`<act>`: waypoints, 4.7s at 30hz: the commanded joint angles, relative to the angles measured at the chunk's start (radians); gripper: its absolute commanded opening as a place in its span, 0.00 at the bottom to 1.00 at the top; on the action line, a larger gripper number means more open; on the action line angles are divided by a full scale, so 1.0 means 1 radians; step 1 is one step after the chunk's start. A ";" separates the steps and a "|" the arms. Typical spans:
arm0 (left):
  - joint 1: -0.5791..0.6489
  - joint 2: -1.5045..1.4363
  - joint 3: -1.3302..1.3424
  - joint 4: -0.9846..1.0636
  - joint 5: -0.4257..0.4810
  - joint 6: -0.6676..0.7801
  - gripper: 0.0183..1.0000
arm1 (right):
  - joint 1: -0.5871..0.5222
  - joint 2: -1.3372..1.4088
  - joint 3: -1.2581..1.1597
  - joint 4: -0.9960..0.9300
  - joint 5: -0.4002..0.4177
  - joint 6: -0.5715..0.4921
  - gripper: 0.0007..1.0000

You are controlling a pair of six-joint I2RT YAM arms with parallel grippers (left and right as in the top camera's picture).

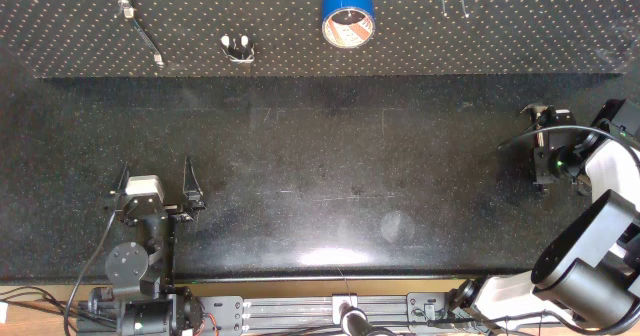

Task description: Place Tools Onto Pegboard

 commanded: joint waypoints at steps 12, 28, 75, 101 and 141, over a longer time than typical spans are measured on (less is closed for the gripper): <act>0.004 -0.009 -0.001 -0.009 0.011 -0.002 1.00 | -0.006 0.011 0.001 0.000 -0.016 0.002 0.24; 0.004 -0.009 -0.001 -0.009 0.011 -0.002 1.00 | -0.006 0.011 0.001 0.001 -0.016 0.001 0.19; 0.004 -0.009 -0.001 -0.009 0.011 -0.002 1.00 | -0.006 -0.138 0.001 -0.064 -0.161 -0.048 0.07; 0.004 -0.009 -0.001 -0.009 0.011 -0.002 1.00 | 0.325 -0.524 0.025 -0.247 -0.319 0.178 0.07; 0.004 -0.009 -0.001 -0.009 0.011 -0.002 1.00 | 0.638 -0.403 0.214 0.082 -0.082 0.455 0.07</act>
